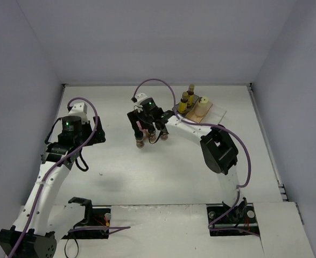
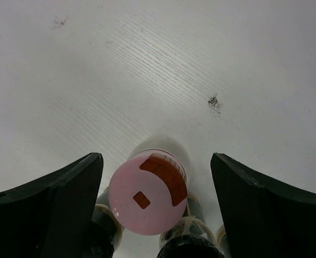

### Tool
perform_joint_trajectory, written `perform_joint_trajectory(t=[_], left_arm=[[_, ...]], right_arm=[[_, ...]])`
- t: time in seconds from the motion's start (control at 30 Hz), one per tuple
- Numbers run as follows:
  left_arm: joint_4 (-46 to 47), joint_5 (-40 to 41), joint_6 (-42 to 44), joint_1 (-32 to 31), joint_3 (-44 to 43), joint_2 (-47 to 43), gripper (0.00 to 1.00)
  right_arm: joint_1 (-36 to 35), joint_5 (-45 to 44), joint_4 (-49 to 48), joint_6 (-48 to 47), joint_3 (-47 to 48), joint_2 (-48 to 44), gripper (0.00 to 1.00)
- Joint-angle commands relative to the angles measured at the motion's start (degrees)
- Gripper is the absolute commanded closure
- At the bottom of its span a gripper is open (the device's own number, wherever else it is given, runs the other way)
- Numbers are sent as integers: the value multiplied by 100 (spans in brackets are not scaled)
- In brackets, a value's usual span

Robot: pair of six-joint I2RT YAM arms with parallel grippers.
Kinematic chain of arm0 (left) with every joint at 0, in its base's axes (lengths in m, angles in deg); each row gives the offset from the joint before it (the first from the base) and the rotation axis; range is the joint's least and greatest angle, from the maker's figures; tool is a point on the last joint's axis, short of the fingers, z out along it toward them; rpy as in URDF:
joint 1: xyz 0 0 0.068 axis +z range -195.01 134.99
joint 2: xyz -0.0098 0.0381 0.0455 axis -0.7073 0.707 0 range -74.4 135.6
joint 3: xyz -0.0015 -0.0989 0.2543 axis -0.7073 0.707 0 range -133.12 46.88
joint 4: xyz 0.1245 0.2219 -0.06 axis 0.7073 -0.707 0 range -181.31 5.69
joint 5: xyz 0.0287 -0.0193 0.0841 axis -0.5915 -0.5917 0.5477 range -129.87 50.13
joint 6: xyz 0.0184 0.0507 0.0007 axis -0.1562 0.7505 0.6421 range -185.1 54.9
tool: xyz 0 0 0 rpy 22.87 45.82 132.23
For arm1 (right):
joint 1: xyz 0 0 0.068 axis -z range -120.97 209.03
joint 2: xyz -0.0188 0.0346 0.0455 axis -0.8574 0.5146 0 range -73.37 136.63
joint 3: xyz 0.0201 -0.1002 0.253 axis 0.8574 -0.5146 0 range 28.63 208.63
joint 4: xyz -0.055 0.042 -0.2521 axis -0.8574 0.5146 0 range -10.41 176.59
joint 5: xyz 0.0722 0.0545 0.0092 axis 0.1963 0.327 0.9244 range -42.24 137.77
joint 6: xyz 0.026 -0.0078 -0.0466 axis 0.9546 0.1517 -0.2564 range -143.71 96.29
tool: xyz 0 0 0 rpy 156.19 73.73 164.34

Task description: Organize the condiment bottles

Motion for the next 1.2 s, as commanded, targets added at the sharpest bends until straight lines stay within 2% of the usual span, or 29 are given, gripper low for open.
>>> perform_joint_trajectory(t=[0.0,0.07,0.17,0.2,0.27,0.3,0.4,0.7,0.97,1.17], left_arm=[[230,-19,-53,53,-87,-77,14],[221,-19,-53,53,-87,-77,14],[230,-19,-53,53,-87,-77,15],[230,-19,-53,53,-87,-68,14],[230,-19,-53,53,-87,-68,14],[230,-19,-53,53,-87,-77,14],[230,-1,-53,62,-87,-85,14],[230,8,-45,53,-87,-85,14],[230,-1,-45,62,-87,-77,14],[230,-19,-62,53,-87,-59,15]], right_arm=[[-33,-177,-194,79,309,-103,17],[-33,-177,-185,62,309,-102,23],[-33,-195,-202,0,344,-94,40],[-33,-195,-211,-26,405,-94,51],[-33,-195,-176,-96,511,-85,62],[-33,-203,-168,-123,616,-85,72],[-33,-238,-132,-263,879,-85,83],[204,-941,-352,-562,881,-681,88],[1029,-1214,-554,-510,-172,-1841,89],[1689,-1223,-396,-326,-701,-2316,91]])
